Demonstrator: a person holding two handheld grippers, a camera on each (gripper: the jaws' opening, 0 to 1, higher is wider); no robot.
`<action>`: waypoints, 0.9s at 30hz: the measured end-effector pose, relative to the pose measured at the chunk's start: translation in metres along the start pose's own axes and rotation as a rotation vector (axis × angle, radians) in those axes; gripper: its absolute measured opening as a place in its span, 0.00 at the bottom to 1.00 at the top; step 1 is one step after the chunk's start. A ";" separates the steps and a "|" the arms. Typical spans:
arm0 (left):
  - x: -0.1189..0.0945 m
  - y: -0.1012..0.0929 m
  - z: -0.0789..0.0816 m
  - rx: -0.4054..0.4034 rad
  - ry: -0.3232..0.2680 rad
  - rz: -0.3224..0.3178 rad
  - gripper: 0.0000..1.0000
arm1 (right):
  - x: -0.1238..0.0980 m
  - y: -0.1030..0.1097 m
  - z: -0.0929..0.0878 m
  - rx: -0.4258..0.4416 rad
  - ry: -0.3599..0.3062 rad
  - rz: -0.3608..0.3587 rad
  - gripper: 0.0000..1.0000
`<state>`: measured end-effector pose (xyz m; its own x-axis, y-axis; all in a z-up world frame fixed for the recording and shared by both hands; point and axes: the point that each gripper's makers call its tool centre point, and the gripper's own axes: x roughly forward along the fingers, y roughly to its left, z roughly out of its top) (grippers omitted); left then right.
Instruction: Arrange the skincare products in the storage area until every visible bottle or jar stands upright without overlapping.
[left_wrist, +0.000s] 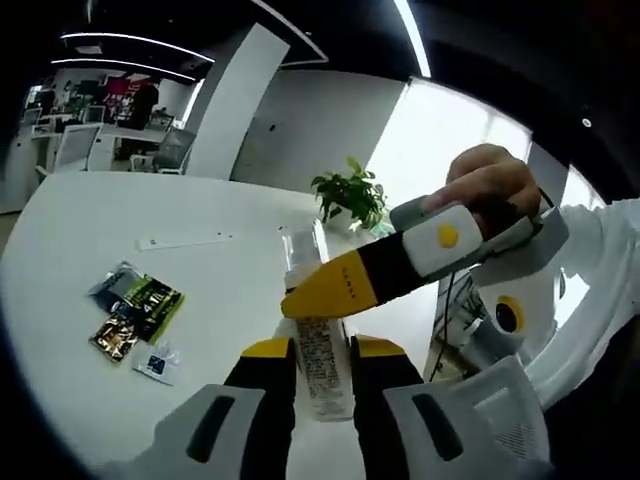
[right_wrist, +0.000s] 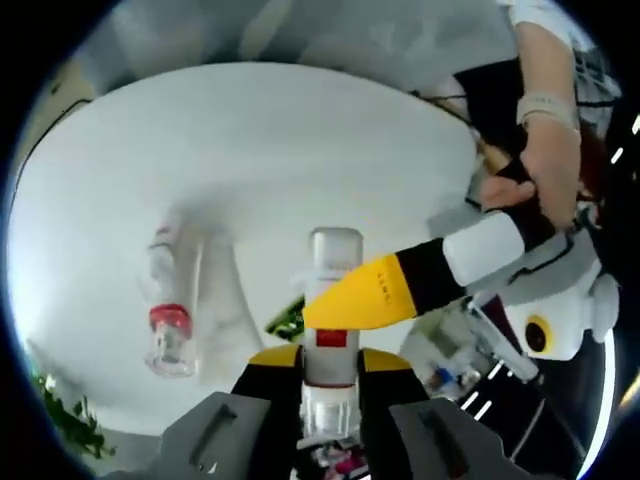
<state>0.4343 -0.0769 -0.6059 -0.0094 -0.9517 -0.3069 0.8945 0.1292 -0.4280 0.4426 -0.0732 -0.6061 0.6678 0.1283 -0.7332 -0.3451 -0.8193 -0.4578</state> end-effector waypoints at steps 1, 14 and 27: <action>0.000 0.000 0.000 -0.002 -0.002 0.001 0.15 | 0.001 0.002 -0.001 0.000 0.006 0.001 0.14; 0.000 0.002 -0.003 0.049 0.011 -0.003 0.15 | 0.000 0.002 0.001 0.017 -0.016 -0.007 0.14; 0.004 0.004 -0.006 0.057 0.029 -0.006 0.16 | 0.002 -0.001 0.001 -0.064 0.008 -0.002 0.12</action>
<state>0.4349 -0.0783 -0.6143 -0.0273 -0.9438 -0.3294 0.9183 0.1065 -0.3812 0.4438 -0.0715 -0.6073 0.6741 0.1257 -0.7279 -0.3006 -0.8534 -0.4258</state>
